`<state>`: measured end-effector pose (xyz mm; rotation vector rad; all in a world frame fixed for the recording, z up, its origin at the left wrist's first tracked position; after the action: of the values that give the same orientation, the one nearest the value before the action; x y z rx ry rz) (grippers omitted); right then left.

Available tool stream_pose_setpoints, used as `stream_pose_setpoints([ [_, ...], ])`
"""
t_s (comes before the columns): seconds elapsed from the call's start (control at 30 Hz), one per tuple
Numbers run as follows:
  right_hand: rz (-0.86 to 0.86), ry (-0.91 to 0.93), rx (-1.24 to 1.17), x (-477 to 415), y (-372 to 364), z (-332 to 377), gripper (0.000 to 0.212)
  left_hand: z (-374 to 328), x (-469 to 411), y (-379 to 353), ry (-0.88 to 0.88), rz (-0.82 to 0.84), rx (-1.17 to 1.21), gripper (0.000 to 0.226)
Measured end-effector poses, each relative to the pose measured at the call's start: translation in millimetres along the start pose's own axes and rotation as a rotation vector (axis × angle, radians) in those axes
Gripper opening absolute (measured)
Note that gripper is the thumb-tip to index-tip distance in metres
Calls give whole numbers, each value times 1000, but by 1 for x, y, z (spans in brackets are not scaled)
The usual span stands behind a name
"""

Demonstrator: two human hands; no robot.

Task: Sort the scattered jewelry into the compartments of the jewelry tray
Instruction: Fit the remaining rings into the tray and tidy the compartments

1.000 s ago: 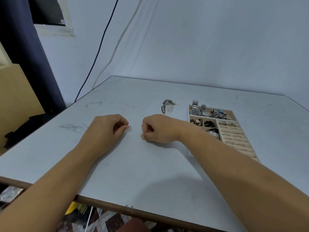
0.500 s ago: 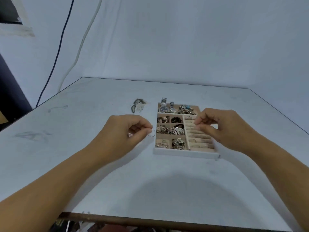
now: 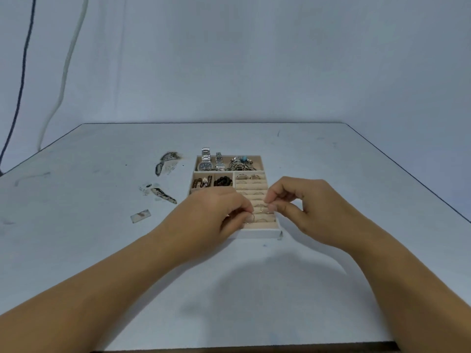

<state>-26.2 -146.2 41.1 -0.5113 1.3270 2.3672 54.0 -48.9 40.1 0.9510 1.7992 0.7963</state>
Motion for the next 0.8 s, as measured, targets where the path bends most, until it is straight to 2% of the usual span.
stream_pose_setpoints([
  [0.27, -14, -27, -28, 3, 5, -1, 13, -15, 2, -2, -149, 22, -109, 12],
  [0.47, 71, -59, -12, 4, -4, -3, 13, -9, 4, -6, -112, 65, -63, 13],
  [0.67, 145, -78, 15, 4, -12, -2, 11, -10, 2, -12, -110, 126, -115, 25],
  [0.8, 179, -80, 24, 4, -16, 2, 22, -3, 3, -14, -82, 164, -64, 22],
])
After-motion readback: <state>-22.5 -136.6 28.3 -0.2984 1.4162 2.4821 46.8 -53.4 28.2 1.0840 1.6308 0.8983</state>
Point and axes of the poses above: each hand's wrist, its own x-axis away from the middle knuckle, its own y-axis out of the back of the hand, z = x × y, the point moved 10 cm from there along -x, towards the middle knuckle, and after that the axes turned 13 degrees about y, right-handed, at the moved point
